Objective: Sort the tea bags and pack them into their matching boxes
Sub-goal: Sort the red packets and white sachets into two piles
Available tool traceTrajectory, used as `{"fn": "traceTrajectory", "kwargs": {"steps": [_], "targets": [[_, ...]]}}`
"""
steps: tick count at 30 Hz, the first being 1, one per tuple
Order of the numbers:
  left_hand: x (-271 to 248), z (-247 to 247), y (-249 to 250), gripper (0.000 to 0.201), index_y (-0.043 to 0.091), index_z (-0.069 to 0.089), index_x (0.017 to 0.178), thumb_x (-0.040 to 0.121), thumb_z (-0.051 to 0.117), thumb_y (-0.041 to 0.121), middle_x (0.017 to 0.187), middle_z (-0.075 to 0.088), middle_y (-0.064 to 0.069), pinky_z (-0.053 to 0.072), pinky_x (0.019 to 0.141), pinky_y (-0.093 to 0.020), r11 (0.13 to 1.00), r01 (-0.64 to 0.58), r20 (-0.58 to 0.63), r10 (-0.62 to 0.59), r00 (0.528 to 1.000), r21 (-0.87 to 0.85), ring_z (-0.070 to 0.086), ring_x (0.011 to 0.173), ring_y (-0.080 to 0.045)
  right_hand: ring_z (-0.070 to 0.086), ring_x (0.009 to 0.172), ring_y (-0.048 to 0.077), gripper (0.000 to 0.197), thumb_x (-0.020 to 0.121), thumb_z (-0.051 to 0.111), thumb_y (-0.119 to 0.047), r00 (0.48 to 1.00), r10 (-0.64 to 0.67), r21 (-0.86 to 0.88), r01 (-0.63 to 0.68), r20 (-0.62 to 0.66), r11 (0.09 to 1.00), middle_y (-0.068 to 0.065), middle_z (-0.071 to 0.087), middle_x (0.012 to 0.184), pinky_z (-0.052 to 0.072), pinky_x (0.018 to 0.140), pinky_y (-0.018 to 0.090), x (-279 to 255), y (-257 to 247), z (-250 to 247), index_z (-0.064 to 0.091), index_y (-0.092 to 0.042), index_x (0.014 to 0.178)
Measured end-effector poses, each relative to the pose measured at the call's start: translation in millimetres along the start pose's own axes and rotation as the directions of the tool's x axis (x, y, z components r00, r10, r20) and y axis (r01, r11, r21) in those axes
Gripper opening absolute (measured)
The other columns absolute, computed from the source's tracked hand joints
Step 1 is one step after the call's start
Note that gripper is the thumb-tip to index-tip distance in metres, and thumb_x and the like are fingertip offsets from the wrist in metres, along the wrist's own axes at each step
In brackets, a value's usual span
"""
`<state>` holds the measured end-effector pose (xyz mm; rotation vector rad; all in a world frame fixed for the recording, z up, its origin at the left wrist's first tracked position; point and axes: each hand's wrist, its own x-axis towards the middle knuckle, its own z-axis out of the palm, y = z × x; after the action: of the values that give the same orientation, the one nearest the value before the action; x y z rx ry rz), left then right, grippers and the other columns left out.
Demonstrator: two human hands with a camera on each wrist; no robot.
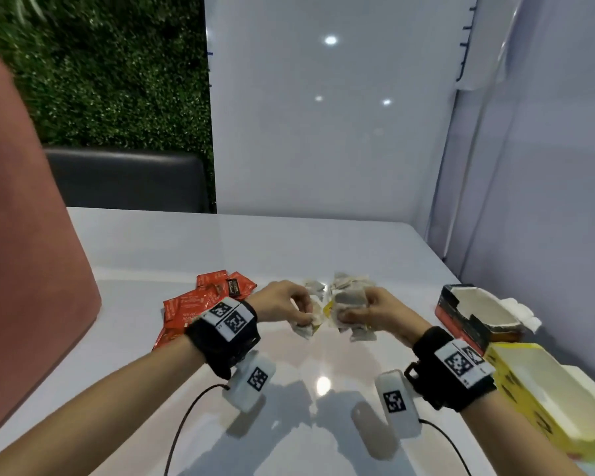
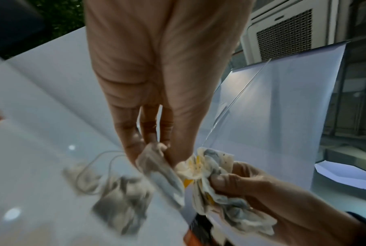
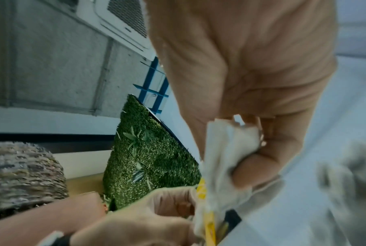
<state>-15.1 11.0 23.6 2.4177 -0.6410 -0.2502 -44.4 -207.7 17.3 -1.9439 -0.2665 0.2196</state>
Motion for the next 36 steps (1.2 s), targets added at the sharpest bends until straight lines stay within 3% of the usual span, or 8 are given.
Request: {"fn": "traceTrajectory", "kwargs": {"steps": [4,12,16,20,24,29,32,36], "targets": [[69,-23,13,0.008,0.015,0.064,0.083,0.079,0.071,0.015,0.085,0.063,-0.002,0.047,0.073,-0.021,0.999,-0.035,-0.094,0.033,0.995,-0.015,0.057,0.076,-0.012,0.066,0.082,0.024,0.017,0.076,0.073,-0.006,0.979,-0.065,-0.147,0.037,-0.192,0.988,0.011,0.069,0.091,0.057,0.078,0.038,52,-12,-38,0.068,-0.015,0.089],[139,-4,-14,0.031,0.006,0.050,0.111,0.084,0.065,0.007,0.098,0.063,-0.015,0.054,0.076,-0.032,0.941,0.151,-0.005,-0.160,0.987,-0.303,0.060,0.072,-0.015,0.063,0.102,0.029,0.023,0.076,0.063,-0.009,0.937,0.016,-0.505,-0.203,-0.350,0.839,0.015,0.066,0.107,0.053,0.083,0.033,150,15,-69,0.064,-0.007,0.100],[102,-19,-40,0.041,0.009,0.045,0.125,0.087,0.061,0.009,0.116,0.065,-0.012,0.052,0.073,-0.026,0.962,0.131,-0.051,-0.147,0.988,-0.239,0.059,0.089,-0.017,0.057,0.108,0.032,0.006,0.083,0.052,-0.009,0.953,0.030,-0.661,-0.230,-0.300,0.714,0.018,0.061,0.114,0.046,0.083,0.031,161,36,-57,0.049,-0.013,0.081],[30,-50,-74,0.038,0.017,0.050,0.122,0.087,0.062,0.013,0.110,0.068,0.000,0.048,0.079,-0.019,0.971,0.147,-0.130,-0.173,0.976,-0.187,0.062,0.095,-0.013,0.041,0.123,0.031,0.032,0.090,0.036,-0.006,0.958,0.027,-0.784,-0.250,-0.287,0.568,0.015,0.047,0.128,0.043,0.091,0.038,164,57,-40,0.042,-0.007,0.122],[-42,-73,-111,0.037,0.020,0.050,0.122,0.088,0.062,0.015,0.109,0.065,0.001,0.049,0.080,-0.020,0.953,0.295,-0.269,-0.303,0.914,-0.072,0.061,0.096,-0.013,0.033,0.128,0.031,0.035,0.091,0.029,-0.005,0.966,0.059,-0.861,-0.252,-0.252,0.441,0.014,0.043,0.131,0.040,0.095,0.041,161,71,-25,0.037,-0.007,0.125],[-88,-58,-157,0.099,0.023,0.002,0.150,0.078,0.071,0.019,0.137,0.029,-0.013,0.039,0.101,-0.035,0.790,0.556,-0.181,-0.525,0.831,0.261,0.042,0.124,-0.027,0.036,0.127,0.033,0.034,0.094,0.025,-0.009,0.957,0.134,-0.871,-0.290,-0.258,0.395,0.017,0.045,0.133,0.038,0.100,0.041,160,70,-27,0.038,-0.006,0.125],[-90,-57,-172,0.130,0.031,-0.027,0.143,0.069,0.080,0.018,0.153,-0.015,-0.022,0.023,0.111,-0.050,0.704,0.604,-0.125,-0.607,0.785,0.373,0.007,0.143,-0.040,0.036,0.126,0.033,0.037,0.094,0.035,-0.021,0.966,0.078,-0.918,-0.259,-0.247,0.301,0.016,0.043,0.134,0.032,0.102,0.040,161,47,-28,0.038,-0.008,0.128],[-78,-62,-179,0.143,0.028,-0.036,0.137,0.062,0.085,0.021,0.151,-0.026,-0.022,0.027,0.110,-0.053,0.658,0.616,-0.128,-0.632,0.765,0.434,0.005,0.143,-0.038,0.036,0.125,0.034,0.053,0.083,0.047,-0.007,0.992,-0.115,-0.941,-0.017,-0.059,0.338,0.017,0.043,0.133,0.033,0.102,0.041,180,-2,7,0.035,-0.009,0.134]]}}
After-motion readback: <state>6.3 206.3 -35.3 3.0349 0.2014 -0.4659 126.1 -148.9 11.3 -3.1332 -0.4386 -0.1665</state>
